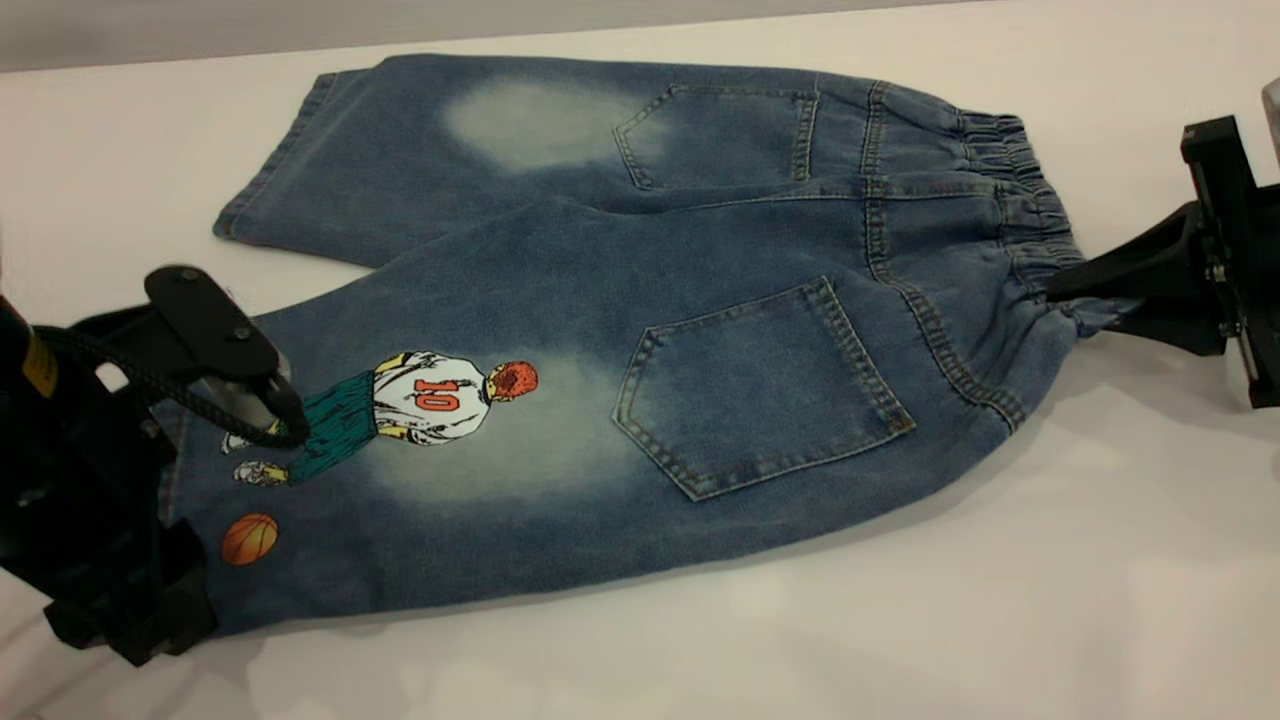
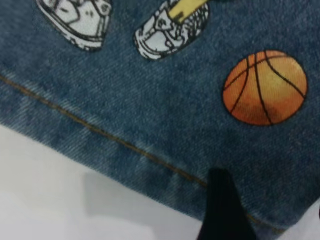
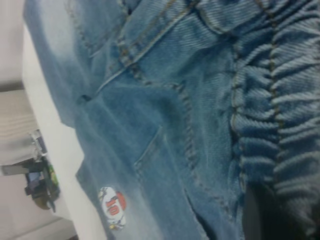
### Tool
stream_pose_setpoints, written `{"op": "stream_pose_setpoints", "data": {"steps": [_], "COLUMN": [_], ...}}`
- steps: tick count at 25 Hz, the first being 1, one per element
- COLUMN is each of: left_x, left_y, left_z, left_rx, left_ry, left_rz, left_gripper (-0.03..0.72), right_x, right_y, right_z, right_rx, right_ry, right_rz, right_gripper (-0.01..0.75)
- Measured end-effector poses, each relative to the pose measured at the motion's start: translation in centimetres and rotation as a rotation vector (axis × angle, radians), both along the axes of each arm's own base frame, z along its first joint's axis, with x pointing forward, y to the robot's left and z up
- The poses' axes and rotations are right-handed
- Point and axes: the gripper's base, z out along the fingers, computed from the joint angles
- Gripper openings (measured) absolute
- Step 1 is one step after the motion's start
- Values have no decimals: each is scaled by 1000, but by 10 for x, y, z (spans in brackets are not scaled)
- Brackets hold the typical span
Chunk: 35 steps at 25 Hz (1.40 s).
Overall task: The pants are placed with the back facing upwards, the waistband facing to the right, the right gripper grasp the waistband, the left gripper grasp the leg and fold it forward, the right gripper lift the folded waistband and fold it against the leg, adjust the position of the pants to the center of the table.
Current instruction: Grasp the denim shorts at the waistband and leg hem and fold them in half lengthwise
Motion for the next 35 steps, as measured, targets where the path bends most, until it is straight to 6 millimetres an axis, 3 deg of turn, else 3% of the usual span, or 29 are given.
{"op": "stream_pose_setpoints", "data": {"steps": [8, 11, 16, 22, 26, 35], "left_x": [0, 0, 1, 0, -7, -10], "left_y": [0, 0, 0, -1, -7, -3], "left_z": [-11, -11, -12, -8, 11, 93], "left_rx": [2, 0, -3, -5, 12, -49], "left_ry": [19, 15, 5, 3, 24, -227], "left_rz": [21, 20, 12, 20, 4, -32], "left_gripper": [385, 307, 87, 78, 78, 78], "right_x": [0, 0, 1, -12, -34, -80], "right_y": [0, 0, 4, 2, -4, -4], "right_z": [0, 1, 9, 17, 27, 56], "right_rx": [4, 9, 91, 105, 93, 133], "right_ry": [-2, -4, -23, 5, 2, 18], "right_rz": [0, 1, 1, -30, -55, -129], "right_gripper": [39, 39, 39, 39, 35, 35]}}
